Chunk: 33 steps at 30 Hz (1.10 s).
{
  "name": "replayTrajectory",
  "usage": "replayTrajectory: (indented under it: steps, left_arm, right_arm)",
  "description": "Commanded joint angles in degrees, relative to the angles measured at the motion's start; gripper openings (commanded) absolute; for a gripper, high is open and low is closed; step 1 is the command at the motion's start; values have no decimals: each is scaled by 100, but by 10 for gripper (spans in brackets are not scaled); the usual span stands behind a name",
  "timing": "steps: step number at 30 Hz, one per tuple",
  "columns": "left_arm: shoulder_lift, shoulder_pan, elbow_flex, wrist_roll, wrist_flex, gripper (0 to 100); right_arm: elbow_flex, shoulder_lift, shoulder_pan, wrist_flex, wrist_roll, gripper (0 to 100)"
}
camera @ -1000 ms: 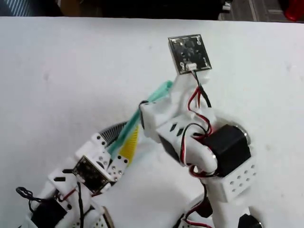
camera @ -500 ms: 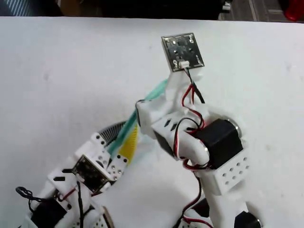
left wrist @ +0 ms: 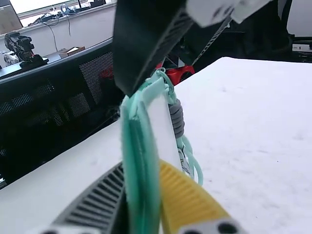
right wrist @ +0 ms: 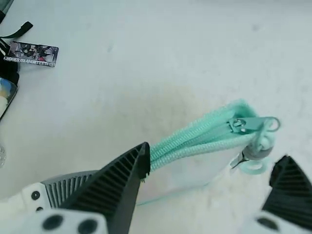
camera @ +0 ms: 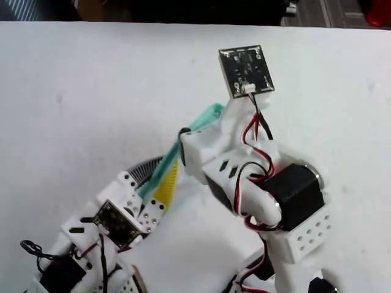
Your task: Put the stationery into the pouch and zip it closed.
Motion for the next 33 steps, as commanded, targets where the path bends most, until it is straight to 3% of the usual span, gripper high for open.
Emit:
replayTrajectory:
  steps: [1, 16, 18, 22, 24, 27, 33]
  left_arm:
    - [22, 84, 53, 35, 18, 22]
    - [22, 48, 79, 35, 0, 23]
    - [22, 48, 79, 35, 9, 24]
    - [22, 48, 88, 35, 9, 30]
    - [22, 48, 88, 35, 26, 80]
    - [22, 48, 62, 88, 246, 200]
    - [22, 84, -176, 88, 615, 217]
  right_arm:
    - [-9, 242, -75, -374, -62, 375]
    - [-308, 1358, -40, 321, -18, 361]
    - [-316, 1385, -40, 330, -18, 308]
    - [-343, 1376, -48, 330, -18, 101]
    - [-343, 1393, -48, 295, 70, 26]
    - [-352, 1376, -48, 303, 501, 22]
    - [-352, 1393, 92, 189, 545, 20]
